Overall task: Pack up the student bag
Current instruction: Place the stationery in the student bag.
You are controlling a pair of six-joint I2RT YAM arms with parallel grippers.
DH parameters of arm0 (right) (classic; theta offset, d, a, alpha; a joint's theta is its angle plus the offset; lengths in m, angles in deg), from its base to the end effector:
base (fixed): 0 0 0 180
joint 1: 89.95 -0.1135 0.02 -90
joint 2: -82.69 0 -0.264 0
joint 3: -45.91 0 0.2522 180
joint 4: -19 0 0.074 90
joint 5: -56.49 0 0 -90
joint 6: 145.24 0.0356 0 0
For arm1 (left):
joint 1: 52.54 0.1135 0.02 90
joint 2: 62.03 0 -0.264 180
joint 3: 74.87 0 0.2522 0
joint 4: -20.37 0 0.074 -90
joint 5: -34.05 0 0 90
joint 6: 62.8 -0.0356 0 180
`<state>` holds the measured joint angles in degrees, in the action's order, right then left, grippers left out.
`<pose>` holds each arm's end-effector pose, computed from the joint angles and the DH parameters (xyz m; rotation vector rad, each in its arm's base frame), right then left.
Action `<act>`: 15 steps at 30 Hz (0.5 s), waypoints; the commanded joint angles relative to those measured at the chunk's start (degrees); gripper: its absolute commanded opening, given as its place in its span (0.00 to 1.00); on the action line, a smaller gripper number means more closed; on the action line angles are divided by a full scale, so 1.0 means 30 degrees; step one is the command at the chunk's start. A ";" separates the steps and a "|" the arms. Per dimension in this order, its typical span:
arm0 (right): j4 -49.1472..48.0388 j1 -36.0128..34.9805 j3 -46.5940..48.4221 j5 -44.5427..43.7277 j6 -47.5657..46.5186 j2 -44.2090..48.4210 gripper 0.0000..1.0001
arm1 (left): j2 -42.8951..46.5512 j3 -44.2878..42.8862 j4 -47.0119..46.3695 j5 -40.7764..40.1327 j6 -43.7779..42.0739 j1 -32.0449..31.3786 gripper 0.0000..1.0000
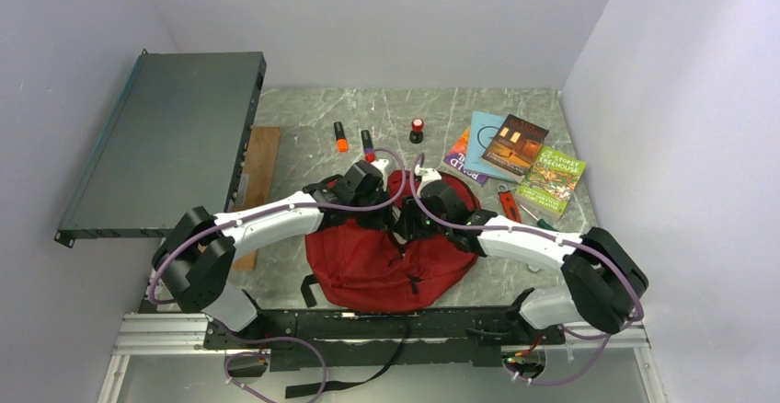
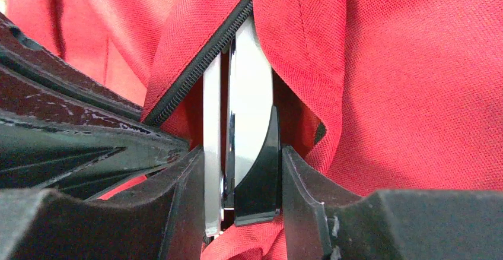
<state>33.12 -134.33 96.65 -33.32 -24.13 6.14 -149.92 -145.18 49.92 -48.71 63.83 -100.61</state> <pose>0.1927 0.1887 0.1901 -0.2751 2.3494 0.6794 0.2139 -0.2448 0.2210 0.3179 2.5368 -0.7955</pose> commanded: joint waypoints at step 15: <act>-0.5053 0.2866 0.0358 1.0563 0.1119 -0.2357 0.79 | 0.1391 0.0718 -0.0719 0.1931 0.0278 0.0410 0.00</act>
<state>27.33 -126.49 96.47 -13.21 -23.67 0.61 -146.86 -142.41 50.08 -47.31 63.89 -99.02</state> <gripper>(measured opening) 0.774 0.020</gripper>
